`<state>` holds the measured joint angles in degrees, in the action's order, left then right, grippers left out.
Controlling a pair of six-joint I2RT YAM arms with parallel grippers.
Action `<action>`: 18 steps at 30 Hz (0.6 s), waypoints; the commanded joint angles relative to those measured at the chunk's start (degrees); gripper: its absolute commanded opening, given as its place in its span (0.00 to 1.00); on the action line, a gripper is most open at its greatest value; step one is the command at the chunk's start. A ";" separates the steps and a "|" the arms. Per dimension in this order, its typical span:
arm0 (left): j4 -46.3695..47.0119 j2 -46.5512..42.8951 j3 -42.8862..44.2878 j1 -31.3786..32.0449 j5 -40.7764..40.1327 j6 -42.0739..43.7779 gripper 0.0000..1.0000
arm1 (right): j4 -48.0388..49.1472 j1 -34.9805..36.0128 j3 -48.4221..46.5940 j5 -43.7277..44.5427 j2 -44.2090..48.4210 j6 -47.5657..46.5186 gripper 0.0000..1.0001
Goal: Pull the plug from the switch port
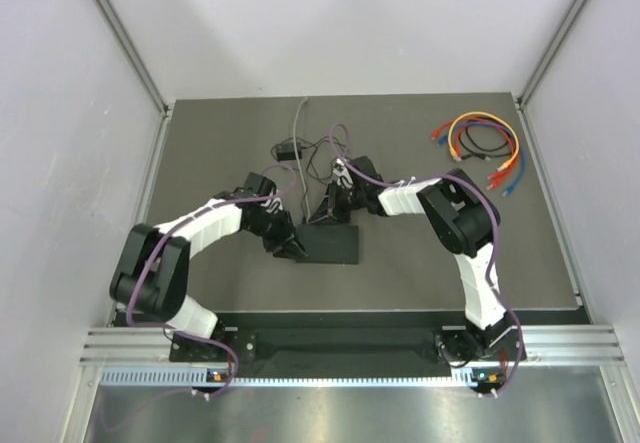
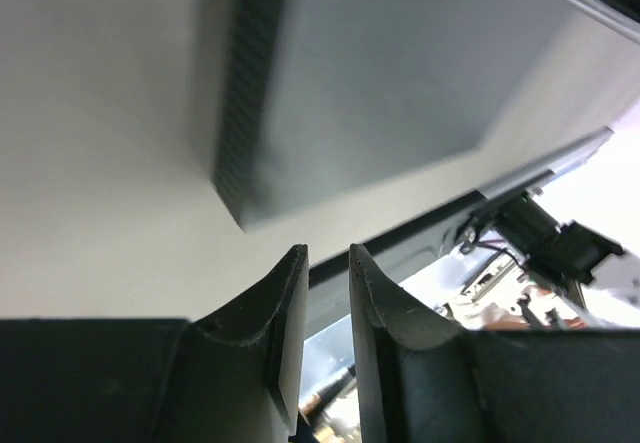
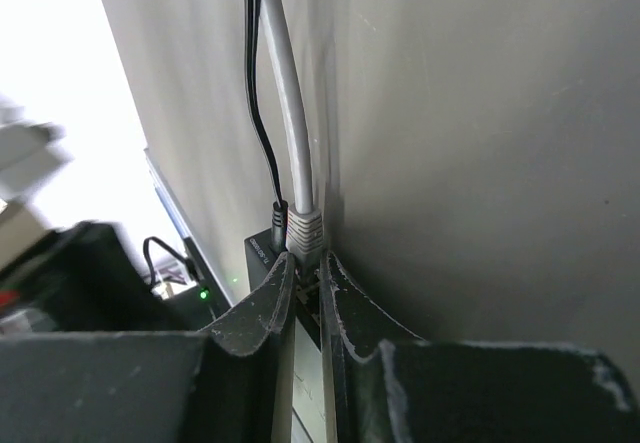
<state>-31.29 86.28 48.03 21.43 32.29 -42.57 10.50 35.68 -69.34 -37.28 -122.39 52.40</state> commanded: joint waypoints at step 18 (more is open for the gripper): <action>1.23 10.49 1.36 1.25 -2.59 -2.70 0.29 | -19.99 2.02 -12.66 -7.29 -6.63 -18.64 0.22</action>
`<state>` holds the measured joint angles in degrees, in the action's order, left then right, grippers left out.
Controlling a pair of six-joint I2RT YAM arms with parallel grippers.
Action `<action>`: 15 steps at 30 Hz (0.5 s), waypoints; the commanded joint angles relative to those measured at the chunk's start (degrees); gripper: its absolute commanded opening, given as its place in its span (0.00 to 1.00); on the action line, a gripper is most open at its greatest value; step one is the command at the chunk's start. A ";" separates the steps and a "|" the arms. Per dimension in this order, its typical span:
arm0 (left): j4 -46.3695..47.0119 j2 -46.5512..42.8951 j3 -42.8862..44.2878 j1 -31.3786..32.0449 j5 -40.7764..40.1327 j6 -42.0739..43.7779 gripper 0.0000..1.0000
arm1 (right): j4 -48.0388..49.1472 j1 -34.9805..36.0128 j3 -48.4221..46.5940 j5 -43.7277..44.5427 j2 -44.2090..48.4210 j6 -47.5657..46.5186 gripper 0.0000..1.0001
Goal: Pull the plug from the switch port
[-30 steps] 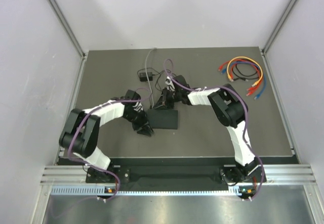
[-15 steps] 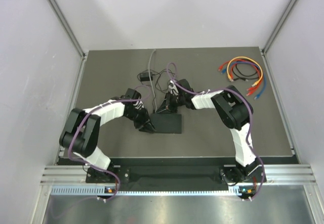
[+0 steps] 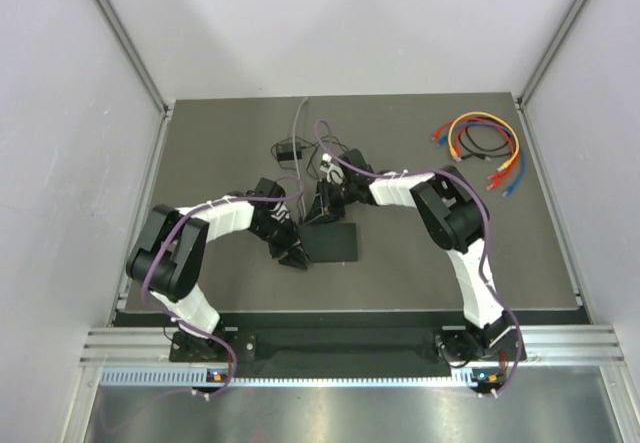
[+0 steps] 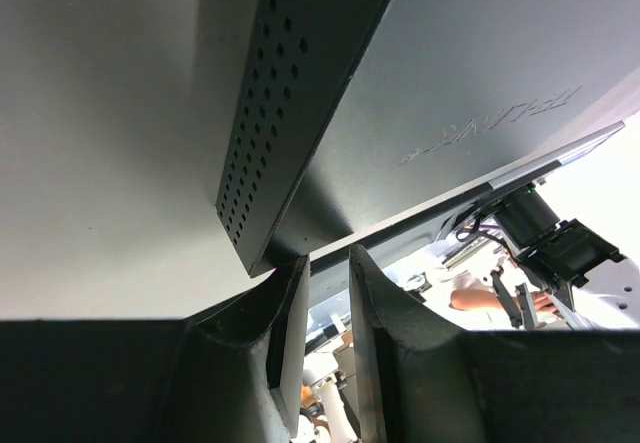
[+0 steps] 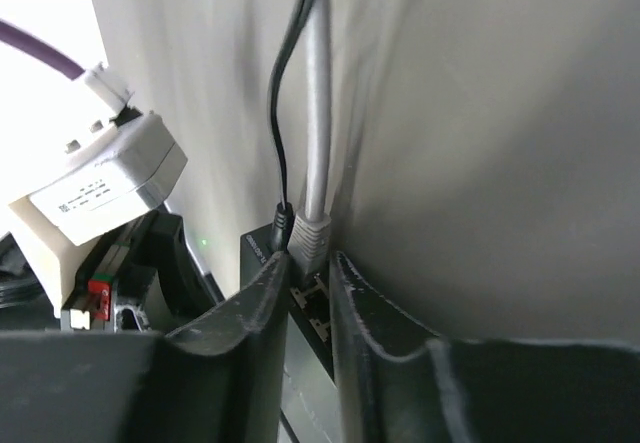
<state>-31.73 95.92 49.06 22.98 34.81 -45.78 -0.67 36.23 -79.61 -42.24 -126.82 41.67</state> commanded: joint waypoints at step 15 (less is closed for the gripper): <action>0.26 0.94 2.01 -0.22 -3.61 1.57 0.29 | -10.23 1.21 -6.17 -4.17 -6.85 -9.15 0.00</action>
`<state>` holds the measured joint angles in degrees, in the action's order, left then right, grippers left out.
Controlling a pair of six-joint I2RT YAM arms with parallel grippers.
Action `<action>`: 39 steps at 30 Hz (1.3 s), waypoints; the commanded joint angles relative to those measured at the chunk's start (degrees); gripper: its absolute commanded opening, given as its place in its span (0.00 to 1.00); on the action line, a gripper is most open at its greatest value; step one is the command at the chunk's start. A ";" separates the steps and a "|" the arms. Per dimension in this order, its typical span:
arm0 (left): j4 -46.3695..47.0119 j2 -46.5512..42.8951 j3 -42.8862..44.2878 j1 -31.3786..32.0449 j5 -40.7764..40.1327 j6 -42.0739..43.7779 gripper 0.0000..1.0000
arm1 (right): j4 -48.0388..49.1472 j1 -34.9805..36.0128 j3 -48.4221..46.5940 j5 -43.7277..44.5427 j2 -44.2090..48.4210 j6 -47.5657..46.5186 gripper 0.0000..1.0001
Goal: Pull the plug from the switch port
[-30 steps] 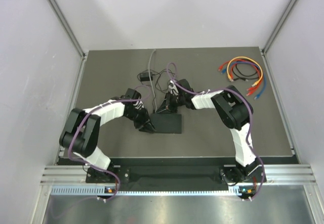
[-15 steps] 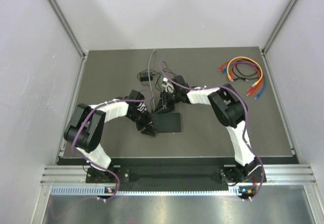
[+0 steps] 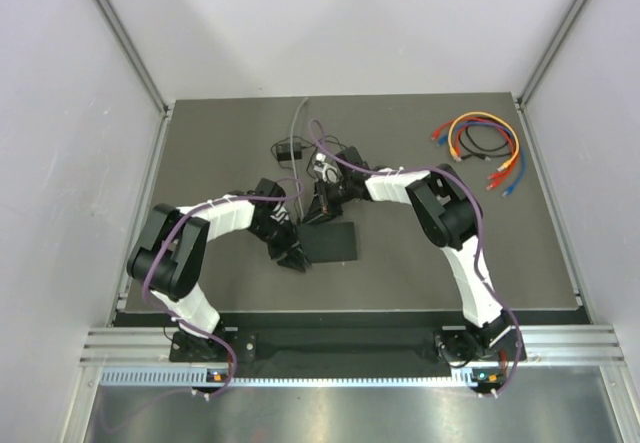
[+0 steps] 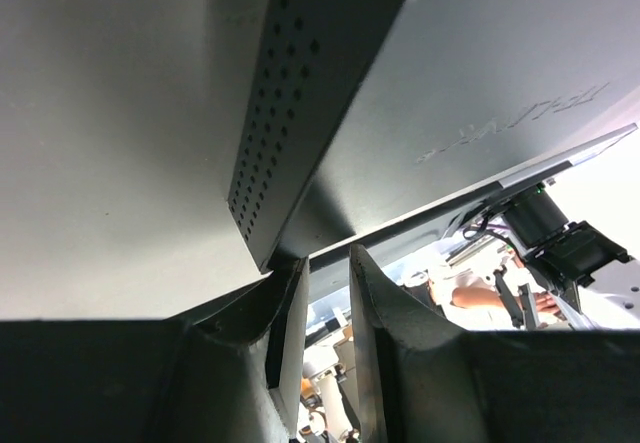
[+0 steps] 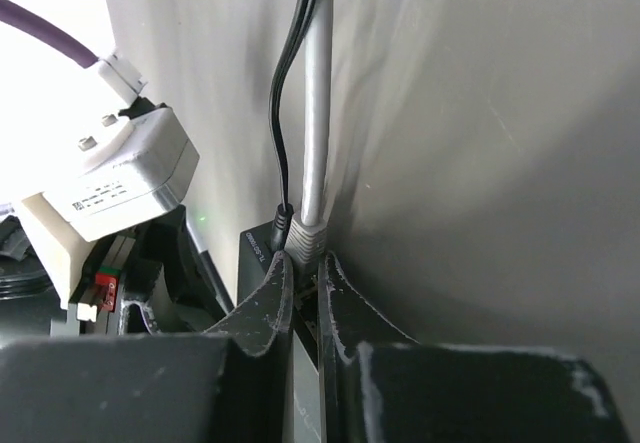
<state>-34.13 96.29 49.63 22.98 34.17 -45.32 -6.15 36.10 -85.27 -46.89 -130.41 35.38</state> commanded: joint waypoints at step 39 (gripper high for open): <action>-2.96 5.05 0.47 1.45 -10.09 -0.82 0.29 | -1.11 2.31 3.29 24.79 6.57 -6.09 0.00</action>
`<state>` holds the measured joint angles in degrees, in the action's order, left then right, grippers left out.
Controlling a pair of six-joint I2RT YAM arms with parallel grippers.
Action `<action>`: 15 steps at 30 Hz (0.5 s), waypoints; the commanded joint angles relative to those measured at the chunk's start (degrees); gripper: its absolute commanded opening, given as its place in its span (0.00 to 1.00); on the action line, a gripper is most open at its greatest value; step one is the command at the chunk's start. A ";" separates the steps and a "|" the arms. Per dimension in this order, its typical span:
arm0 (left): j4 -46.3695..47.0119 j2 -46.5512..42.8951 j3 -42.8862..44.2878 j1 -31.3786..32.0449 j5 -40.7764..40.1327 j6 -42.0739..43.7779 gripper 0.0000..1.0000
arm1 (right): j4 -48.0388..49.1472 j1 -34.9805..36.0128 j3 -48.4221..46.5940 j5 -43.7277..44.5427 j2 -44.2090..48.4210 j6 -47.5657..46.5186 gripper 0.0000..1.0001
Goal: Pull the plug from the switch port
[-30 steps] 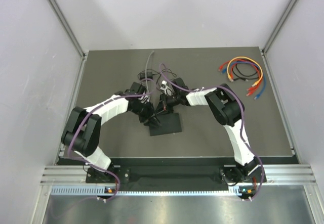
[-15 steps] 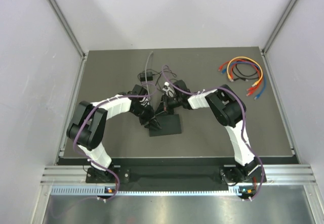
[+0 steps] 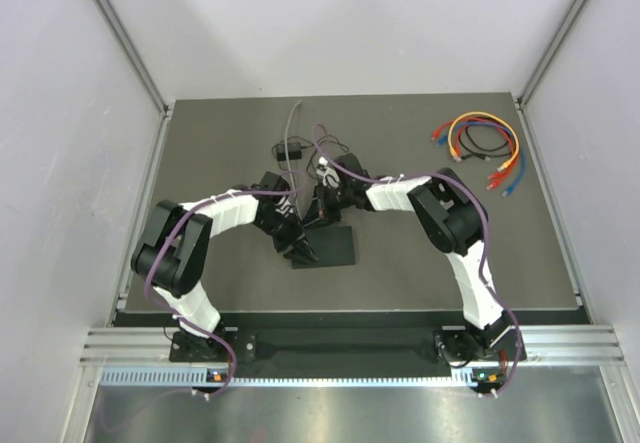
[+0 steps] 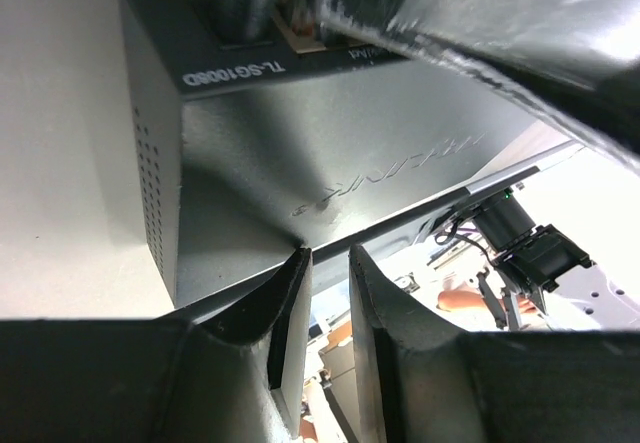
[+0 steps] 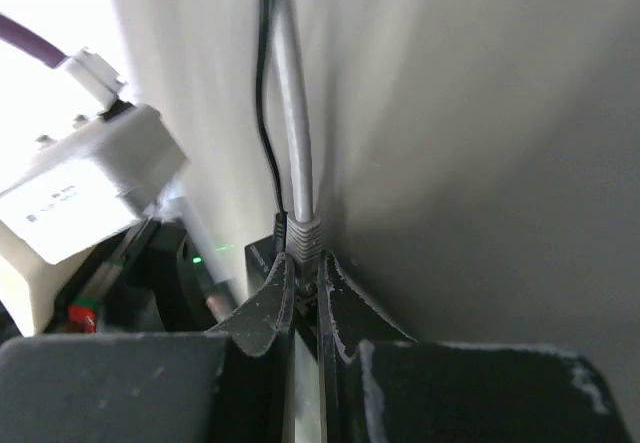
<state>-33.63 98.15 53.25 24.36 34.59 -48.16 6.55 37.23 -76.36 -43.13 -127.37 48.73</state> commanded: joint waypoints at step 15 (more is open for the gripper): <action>-3.55 3.54 -4.30 0.16 -10.95 1.76 0.29 | 35.45 -2.43 9.12 1.47 -1.65 31.06 0.00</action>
<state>-36.93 98.83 51.18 24.86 35.44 -48.29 23.44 35.75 -68.55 -40.53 -127.33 64.16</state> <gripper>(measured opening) 0.285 0.043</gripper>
